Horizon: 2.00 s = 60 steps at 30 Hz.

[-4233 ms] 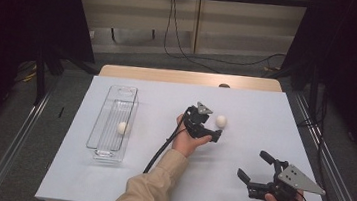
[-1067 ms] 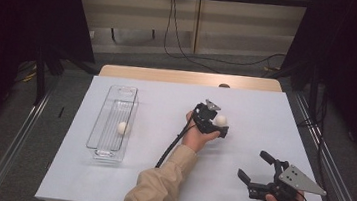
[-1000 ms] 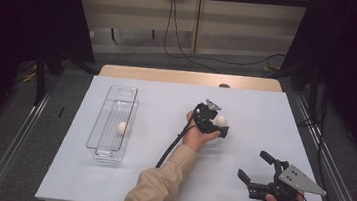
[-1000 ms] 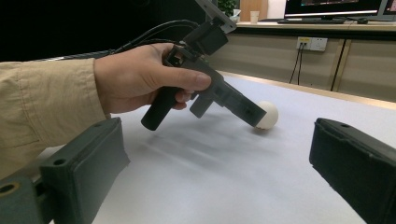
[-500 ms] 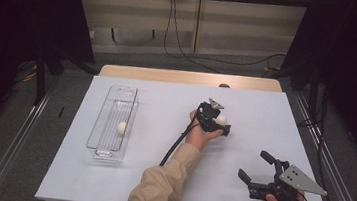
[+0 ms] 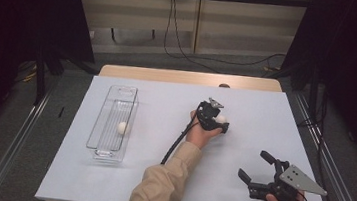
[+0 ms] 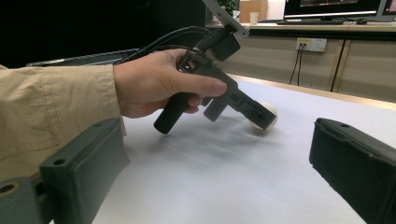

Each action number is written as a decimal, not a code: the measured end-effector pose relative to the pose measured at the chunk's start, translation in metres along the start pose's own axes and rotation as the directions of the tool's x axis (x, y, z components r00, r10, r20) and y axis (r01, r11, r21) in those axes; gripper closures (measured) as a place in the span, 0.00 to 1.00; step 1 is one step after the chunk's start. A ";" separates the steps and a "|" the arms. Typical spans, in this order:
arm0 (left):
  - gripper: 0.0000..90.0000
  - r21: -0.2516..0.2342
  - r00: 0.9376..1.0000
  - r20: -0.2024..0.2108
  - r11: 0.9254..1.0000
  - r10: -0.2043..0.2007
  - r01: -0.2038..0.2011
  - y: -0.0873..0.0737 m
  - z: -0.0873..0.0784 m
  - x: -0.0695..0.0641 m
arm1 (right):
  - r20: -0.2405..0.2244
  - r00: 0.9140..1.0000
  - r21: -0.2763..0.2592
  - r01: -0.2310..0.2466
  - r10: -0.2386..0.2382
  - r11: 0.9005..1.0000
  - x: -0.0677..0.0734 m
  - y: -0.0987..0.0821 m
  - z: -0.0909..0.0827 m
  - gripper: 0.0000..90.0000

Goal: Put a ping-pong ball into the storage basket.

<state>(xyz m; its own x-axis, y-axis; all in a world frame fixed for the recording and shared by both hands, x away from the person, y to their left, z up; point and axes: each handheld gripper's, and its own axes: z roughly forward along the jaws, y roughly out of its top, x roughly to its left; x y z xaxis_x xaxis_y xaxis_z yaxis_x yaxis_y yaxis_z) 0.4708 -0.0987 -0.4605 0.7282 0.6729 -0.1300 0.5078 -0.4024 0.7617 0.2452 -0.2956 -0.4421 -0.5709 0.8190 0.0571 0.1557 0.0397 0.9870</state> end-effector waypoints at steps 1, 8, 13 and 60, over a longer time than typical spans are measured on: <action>0.36 0.003 1.000 0.002 1.000 0.000 0.000 0.000 0.001 0.000 | 0.000 1.000 0.001 0.000 0.000 1.000 0.000 0.000 0.000 0.03; 0.42 0.008 1.000 0.000 1.000 0.010 -0.010 0.001 0.005 -0.003 | -0.002 1.000 -0.001 0.000 0.000 1.000 0.000 0.000 0.000 0.03; 0.47 0.008 1.000 0.002 1.000 0.005 -0.005 0.001 0.007 -0.002 | -0.002 1.000 -0.001 -0.001 0.001 1.000 0.000 0.000 0.000 0.03; 0.57 0.036 0.999 0.051 0.999 0.019 -0.020 -0.001 -0.031 0.008 | 0.001 1.000 0.002 0.005 -0.005 1.000 0.000 0.000 0.000 0.03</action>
<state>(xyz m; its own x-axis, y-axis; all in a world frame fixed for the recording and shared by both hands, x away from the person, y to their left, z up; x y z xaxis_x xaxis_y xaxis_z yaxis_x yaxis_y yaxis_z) 0.4621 -0.0742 -0.4426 0.7602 0.6326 -0.1481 0.5090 -0.4381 0.7410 0.2456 -0.2956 -0.4424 -0.5708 0.8194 0.0517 0.1545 0.0454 0.9870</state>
